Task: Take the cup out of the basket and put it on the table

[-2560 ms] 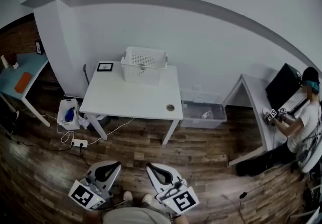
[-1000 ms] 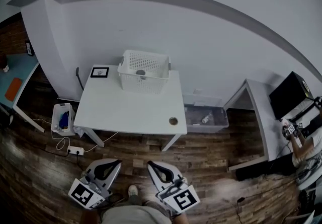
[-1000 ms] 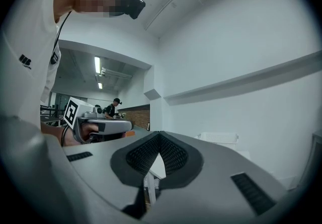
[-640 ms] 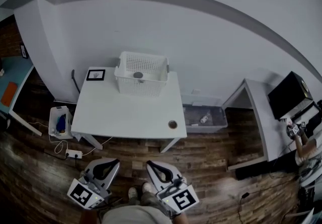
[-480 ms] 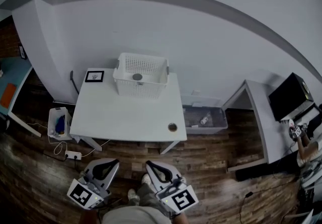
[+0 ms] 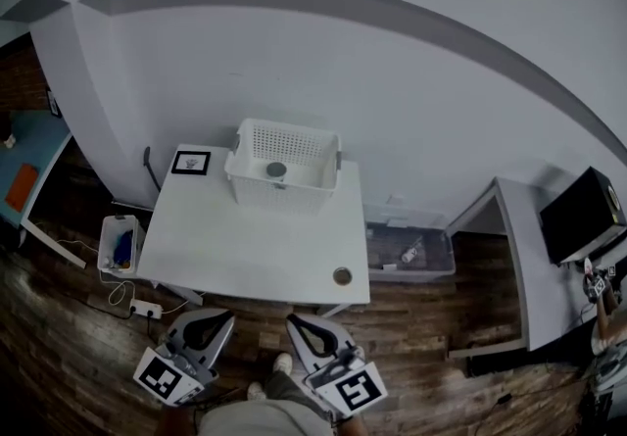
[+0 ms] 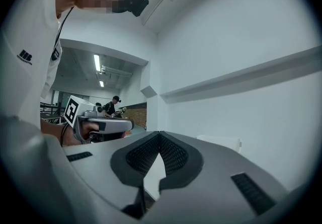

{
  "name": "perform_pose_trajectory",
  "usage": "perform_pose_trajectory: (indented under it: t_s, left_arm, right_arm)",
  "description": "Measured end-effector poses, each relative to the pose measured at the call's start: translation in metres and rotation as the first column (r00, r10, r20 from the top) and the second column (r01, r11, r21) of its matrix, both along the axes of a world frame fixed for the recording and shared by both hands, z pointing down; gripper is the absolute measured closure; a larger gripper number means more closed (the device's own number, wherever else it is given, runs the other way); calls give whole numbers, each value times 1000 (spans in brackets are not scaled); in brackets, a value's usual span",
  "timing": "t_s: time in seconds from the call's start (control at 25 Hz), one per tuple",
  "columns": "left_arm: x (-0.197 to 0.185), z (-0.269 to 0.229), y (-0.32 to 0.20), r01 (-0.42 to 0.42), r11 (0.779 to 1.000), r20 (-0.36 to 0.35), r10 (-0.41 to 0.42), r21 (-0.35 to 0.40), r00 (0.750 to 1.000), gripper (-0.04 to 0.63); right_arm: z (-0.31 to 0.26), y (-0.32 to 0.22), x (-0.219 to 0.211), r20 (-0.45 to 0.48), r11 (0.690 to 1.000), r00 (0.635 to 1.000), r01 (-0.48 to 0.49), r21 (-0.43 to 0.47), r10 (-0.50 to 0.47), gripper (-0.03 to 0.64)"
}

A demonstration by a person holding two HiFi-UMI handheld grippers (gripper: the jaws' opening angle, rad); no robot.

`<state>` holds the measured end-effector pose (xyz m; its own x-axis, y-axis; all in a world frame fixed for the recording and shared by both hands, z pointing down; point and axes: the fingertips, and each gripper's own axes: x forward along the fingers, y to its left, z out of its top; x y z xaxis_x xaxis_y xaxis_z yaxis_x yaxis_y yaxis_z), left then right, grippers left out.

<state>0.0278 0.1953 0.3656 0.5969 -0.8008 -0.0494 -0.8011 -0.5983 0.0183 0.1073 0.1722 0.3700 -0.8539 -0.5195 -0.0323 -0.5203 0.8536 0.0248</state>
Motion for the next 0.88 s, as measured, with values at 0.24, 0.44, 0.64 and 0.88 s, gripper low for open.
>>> perform_pose_trajectory:
  t_s: [0.24, 0.44, 0.64, 0.88]
  left_arm:
    - [5, -3, -35, 31, 1000, 15, -31, 4, 999, 595]
    - [8, -4, -58, 56, 998, 21, -56, 1, 998, 595]
    - [5, -8, -82, 60, 998, 24, -60, 8, 998, 595]
    - [-11, -6, -120, 43, 999, 26, -43, 10, 999, 595]
  right_arm:
    - [-2, -36, 5, 8, 999, 999, 33, 0, -33, 607]
    - [-5, -61, 10, 18, 998, 998, 56, 10, -56, 607]
    - [-6, -86, 7, 27, 998, 998, 58, 2, -58, 607]
    - [-2, -122, -12, 17, 999, 999, 46, 3, -46, 607]
